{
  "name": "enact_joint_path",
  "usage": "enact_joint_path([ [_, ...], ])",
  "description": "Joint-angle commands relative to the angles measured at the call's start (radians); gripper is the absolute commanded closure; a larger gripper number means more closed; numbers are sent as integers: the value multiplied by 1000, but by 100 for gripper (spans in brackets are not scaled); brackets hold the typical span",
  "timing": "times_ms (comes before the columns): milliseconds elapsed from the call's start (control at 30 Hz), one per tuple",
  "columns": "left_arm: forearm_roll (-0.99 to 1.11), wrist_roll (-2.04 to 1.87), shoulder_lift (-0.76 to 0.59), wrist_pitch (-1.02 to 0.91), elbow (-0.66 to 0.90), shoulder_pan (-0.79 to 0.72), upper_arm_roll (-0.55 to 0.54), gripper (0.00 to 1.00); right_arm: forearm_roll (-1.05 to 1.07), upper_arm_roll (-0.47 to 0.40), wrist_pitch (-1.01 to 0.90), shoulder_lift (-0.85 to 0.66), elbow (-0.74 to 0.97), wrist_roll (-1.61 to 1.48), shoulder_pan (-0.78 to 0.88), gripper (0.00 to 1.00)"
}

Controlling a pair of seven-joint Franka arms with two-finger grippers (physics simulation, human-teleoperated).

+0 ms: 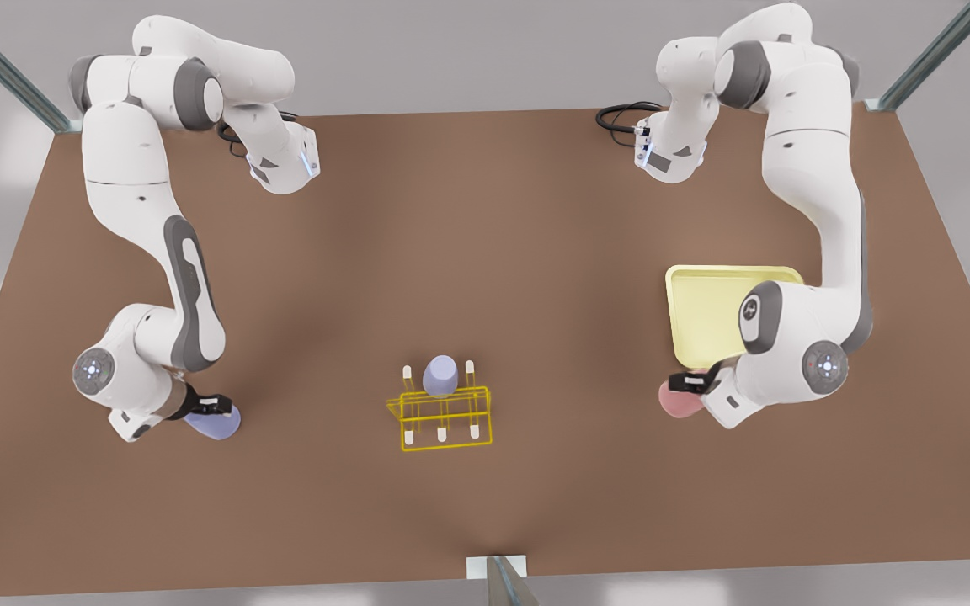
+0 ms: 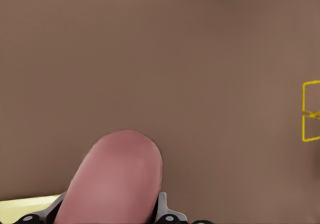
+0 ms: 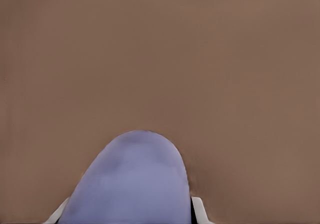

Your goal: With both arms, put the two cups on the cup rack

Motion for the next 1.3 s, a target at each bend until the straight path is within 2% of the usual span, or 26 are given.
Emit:
enact_joint_path([
  [0,-110,-685,48,-66,78,2,-14,16,37,11,-56,-17,7,-13,10,22],
  [100,-242,-742,102,-10,167,-21,-16,15,87,11,-142,-40,52,5,76,22],
  [233,-242,-740,217,144,262,-53,-120,15,144,11,-225,-77,127,194,201,22],
  [333,-241,-745,219,270,269,-134,-114,15,143,11,-239,-67,199,381,282,22],
  [400,-271,-755,223,385,283,-150,-120,15,150,16,-303,21,364,447,293,22],
  [433,-278,-755,223,385,283,-157,-121,15,150,45,-317,52,421,481,288,22],
  [500,-319,-722,240,428,297,-186,-123,15,152,47,-361,112,527,492,290,22],
  [600,-347,-723,263,543,303,-228,-121,15,158,126,-360,268,713,591,281,22],
  [867,-342,-720,326,607,331,-309,-114,15,204,171,-357,287,740,601,273,22],
  [1167,-319,-722,322,474,326,-343,-114,15,204,186,-358,304,717,585,274,21],
  [1200,-319,-722,325,475,326,-346,-114,15,204,186,-361,307,717,585,274,14],
  [1233,-319,-722,326,477,326,-346,-114,15,204,186,-363,307,717,588,274,0],
  [1267,-319,-720,328,481,328,-346,-114,15,204,186,-364,307,717,591,274,0],
])
